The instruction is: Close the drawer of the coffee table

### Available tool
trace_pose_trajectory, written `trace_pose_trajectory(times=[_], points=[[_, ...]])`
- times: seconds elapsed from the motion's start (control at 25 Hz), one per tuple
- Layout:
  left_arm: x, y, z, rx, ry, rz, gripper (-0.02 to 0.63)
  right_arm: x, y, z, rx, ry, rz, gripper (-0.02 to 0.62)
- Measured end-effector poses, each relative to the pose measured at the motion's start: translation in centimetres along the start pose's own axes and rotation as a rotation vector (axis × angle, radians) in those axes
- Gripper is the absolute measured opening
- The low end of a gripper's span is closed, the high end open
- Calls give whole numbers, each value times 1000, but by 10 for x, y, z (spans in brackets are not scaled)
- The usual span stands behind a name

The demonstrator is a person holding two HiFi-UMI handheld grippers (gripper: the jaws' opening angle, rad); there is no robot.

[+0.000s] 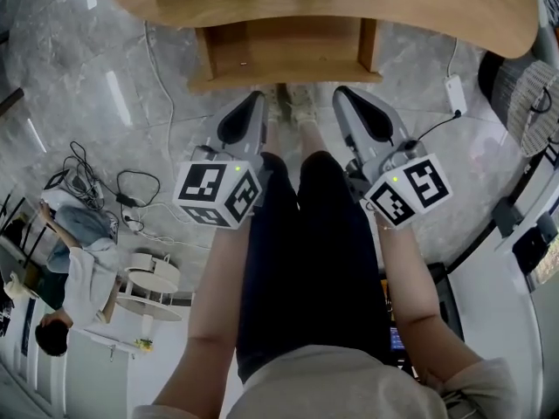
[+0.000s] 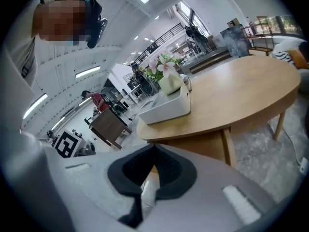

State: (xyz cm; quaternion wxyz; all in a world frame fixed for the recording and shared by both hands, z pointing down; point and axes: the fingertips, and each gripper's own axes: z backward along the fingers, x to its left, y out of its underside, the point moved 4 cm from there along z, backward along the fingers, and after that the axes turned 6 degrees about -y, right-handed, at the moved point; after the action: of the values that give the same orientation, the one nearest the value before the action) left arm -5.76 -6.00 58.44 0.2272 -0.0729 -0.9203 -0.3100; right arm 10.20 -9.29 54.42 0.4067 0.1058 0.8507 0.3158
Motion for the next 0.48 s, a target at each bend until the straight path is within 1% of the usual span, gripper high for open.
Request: trace_pose_trajectory(times=[0.12, 0.2, 0.28, 0.36, 0.48], points=[[9, 15, -11, 3, -7, 3, 3, -6, 20, -8, 31, 14, 11, 3], [17, 27, -17, 15, -21, 35, 2, -10, 32, -15, 55, 19, 31, 3], [23, 37, -24, 30, -29, 63, 2, -11, 40, -21, 68, 7, 50, 3], [25, 45, -28, 39, -30, 69, 2, -14, 48, -25, 72, -3, 65, 3], [29, 55, -34, 47, -34, 66, 3, -20, 61, -29, 82, 10, 68, 3]])
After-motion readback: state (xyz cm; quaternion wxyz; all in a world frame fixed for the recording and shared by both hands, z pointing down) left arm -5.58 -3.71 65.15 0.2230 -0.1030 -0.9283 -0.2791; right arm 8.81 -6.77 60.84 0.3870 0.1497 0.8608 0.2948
